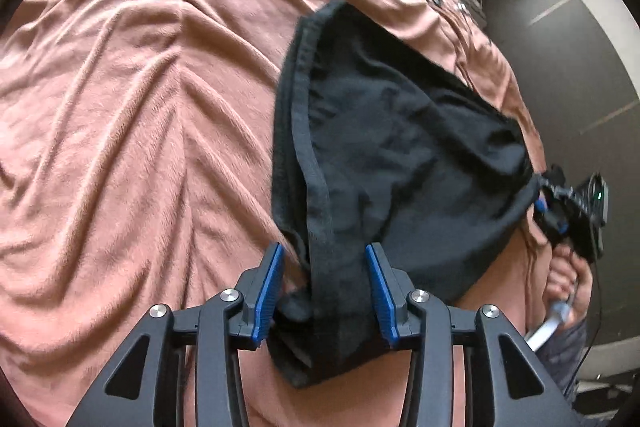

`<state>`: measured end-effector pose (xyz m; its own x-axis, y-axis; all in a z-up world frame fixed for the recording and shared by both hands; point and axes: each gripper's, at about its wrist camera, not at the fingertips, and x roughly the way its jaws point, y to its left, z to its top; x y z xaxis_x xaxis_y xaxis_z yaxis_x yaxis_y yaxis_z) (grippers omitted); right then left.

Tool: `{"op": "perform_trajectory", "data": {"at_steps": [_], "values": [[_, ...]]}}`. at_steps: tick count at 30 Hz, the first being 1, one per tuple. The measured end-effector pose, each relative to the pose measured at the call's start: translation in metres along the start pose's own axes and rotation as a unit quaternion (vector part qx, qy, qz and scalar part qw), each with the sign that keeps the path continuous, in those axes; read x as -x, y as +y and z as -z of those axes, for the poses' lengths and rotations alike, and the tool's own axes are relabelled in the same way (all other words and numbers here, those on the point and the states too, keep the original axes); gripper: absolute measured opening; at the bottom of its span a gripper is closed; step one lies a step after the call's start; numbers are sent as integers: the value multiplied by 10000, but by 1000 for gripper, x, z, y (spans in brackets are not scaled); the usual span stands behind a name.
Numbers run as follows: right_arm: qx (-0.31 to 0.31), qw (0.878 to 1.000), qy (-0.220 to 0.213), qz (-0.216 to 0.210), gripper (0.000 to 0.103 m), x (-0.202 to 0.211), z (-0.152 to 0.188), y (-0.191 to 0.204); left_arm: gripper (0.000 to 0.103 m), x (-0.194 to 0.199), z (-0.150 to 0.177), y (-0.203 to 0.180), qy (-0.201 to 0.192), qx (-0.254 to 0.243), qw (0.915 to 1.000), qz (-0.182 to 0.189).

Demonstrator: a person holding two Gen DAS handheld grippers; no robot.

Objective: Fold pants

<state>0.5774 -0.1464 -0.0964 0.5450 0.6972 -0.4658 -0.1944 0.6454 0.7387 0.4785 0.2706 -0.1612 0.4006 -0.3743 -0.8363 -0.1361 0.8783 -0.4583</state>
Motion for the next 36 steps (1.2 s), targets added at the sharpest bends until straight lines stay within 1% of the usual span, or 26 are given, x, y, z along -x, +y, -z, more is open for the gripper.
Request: {"op": "perform_trajectory", "data": {"at_steps": [1,2,3,7,11,15,16,17,18,20,23,28,32,36], "values": [[-28,10000,41,-36,36,0,0,-1,45,-1,-3,2,-43,29,10000,9],[-62,9999,100,-79,43,-2,-1,-1,45,-2,-5,4,-92,61,9999,14],[-82,9998,127,-96,46,-1,-3,-2,45,-4,-8,5,-138,107,9998,37],[-124,9993,299,-186,46,-7,-8,-9,45,-15,-16,11,-145,362,9990,209],[-44,9992,324,-237,46,-14,-14,-6,45,-17,-15,13,-200,465,9980,370],[-11,9996,228,-188,30,-13,-14,-10,45,-18,-7,8,-6,341,9977,577],[-6,9996,212,-193,28,-14,-13,-10,42,-17,-4,6,16,268,9980,574],[26,9996,181,-215,26,-13,-13,-8,26,-16,-2,3,40,171,9983,563],[71,9996,158,-230,24,-12,-11,-6,21,-15,0,-1,55,75,9982,594],[184,9993,102,-298,22,-9,-9,0,17,-7,2,-7,-92,-12,9985,534],[307,9989,69,-357,21,-1,-2,8,16,5,3,-16,-202,-56,9986,476],[449,9981,129,-406,20,13,14,17,15,28,16,-23,-177,-59,9985,507],[517,9975,204,-447,20,23,31,19,15,47,38,-21,-194,-2,9986,492],[557,9968,336,-470,20,32,47,19,15,64,68,-17,-188,130,9985,503]]}}
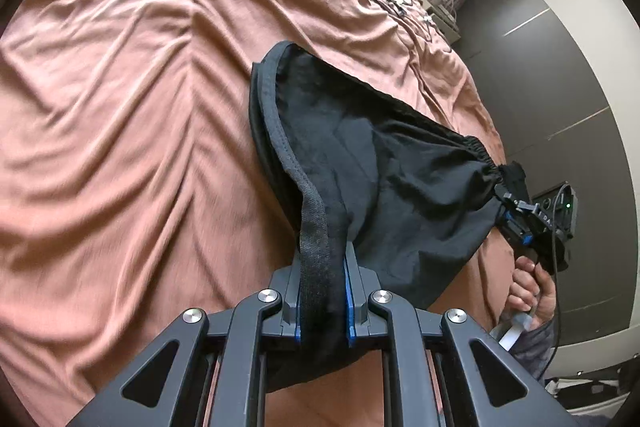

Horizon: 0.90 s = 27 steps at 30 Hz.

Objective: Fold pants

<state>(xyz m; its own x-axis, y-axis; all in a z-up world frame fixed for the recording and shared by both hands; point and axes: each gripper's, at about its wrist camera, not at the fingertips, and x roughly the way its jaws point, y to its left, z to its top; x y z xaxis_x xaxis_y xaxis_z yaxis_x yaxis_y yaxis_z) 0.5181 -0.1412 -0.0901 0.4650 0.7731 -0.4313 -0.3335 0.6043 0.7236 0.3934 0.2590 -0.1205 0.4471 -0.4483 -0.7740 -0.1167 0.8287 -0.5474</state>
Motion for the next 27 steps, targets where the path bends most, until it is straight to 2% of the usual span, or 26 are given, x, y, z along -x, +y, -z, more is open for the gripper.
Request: {"op": "perform_trajectory", "data": {"at_steps": [11,20,27], "values": [[376,9982,465,-88,20,15,45,21,15,45,83,22,-215,493,9985,98],[667,9945,791,-135,20,23,53,37,15,77,145,31,-246,857,9959,175],[852,9905,1079,4,20,21,56,45,16,83,171,35,-181,1123,9932,250]]}}
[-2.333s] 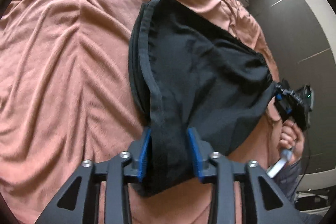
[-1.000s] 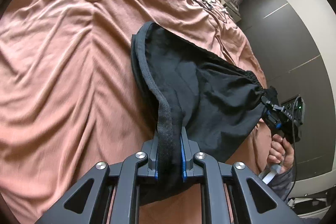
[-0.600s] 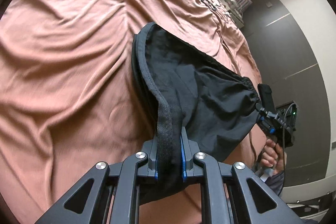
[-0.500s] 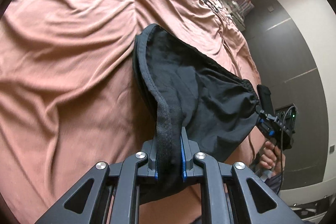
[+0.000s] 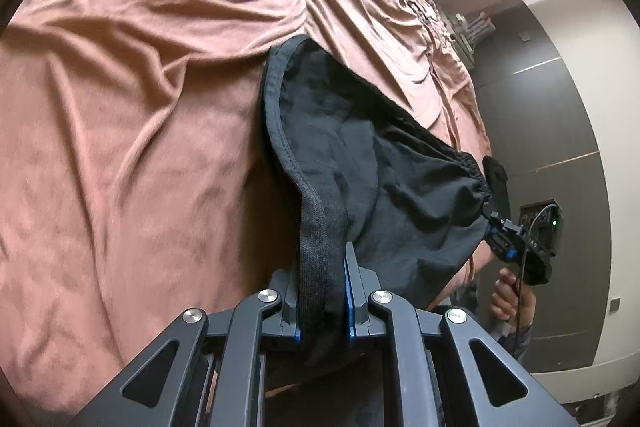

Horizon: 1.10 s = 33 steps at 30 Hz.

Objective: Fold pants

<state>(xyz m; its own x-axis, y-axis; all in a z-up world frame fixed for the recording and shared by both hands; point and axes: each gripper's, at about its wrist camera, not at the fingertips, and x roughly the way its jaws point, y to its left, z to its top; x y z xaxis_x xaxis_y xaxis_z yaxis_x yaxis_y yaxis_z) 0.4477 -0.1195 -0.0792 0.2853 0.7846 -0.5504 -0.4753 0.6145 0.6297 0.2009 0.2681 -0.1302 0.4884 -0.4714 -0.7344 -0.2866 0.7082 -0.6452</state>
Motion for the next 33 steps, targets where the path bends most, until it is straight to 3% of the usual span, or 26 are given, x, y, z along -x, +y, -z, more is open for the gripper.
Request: {"op": "perform_trajectory", "data": {"at_steps": [4,6,8,11,17,22,33], "values": [[26,9988,220,448,27,-7,-1,-1,28,-13,3,7,216,81,9995,-228],[-42,9973,274,678,54,-10,-5,-4,43,-15,2,12,247,147,9990,-344],[-78,9975,165,683,67,-8,-11,-7,53,-10,1,17,144,153,9990,-400],[-65,9985,71,533,67,-6,-20,-7,53,-3,-8,18,-37,55,9986,-526],[275,9974,145,656,67,-26,-39,-4,53,-4,-32,16,-252,-207,9971,-690],[652,9944,285,782,67,-34,-32,-3,53,-18,-58,8,-309,-552,9943,-856],[922,9920,492,710,67,-71,-57,-4,53,-58,-110,6,-125,-961,9899,-1031]]}}
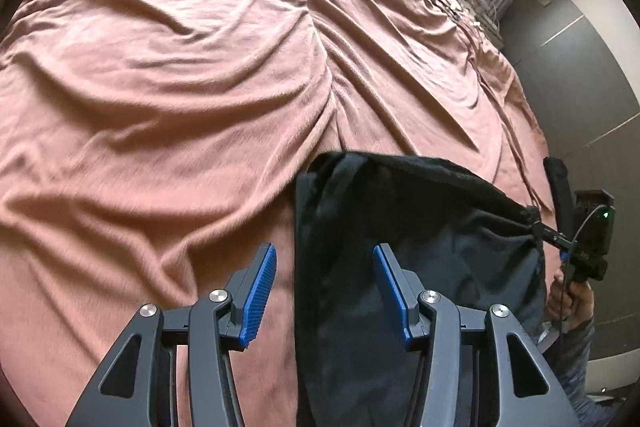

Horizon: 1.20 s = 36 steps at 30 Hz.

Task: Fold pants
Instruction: 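Grasp the shorts edge with the left gripper while the right gripper grips the waistband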

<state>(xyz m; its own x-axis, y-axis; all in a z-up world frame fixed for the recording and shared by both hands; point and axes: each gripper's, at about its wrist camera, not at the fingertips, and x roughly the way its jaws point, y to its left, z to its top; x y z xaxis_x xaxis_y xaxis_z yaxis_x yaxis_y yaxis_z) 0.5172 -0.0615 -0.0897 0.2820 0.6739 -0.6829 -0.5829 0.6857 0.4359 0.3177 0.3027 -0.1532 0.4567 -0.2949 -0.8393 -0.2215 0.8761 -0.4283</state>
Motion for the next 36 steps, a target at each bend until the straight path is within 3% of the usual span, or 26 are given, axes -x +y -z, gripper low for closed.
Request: {"op": "perform_trajectory", "data": {"at_steps": [7,16,19,21,22,25,30,36], "values": [[-10,10000,85,25,63,-17,-4,-3,53,-27,-17,-5,181,-293,9993,-137],[176,9995,198,148,50,-21,-4,4,53,-45,-37,-15,213,-562,9980,-202],[292,9991,215,203,40,-20,-2,8,53,-49,-37,-22,266,-753,9963,-304],[380,9987,223,238,31,-19,-1,11,46,-50,-35,-28,292,-889,9951,-331],[443,9984,203,269,29,-18,0,13,34,-51,-34,-30,323,-936,9946,-297],[504,9982,113,290,22,-12,1,15,13,-50,-33,-36,294,-1037,9936,-351],[536,9981,-64,289,15,-7,1,18,9,-39,-34,-45,34,-1141,9928,-362],[582,9975,-248,311,13,1,5,22,8,-23,-41,-50,-267,-1142,9927,-293]]}}
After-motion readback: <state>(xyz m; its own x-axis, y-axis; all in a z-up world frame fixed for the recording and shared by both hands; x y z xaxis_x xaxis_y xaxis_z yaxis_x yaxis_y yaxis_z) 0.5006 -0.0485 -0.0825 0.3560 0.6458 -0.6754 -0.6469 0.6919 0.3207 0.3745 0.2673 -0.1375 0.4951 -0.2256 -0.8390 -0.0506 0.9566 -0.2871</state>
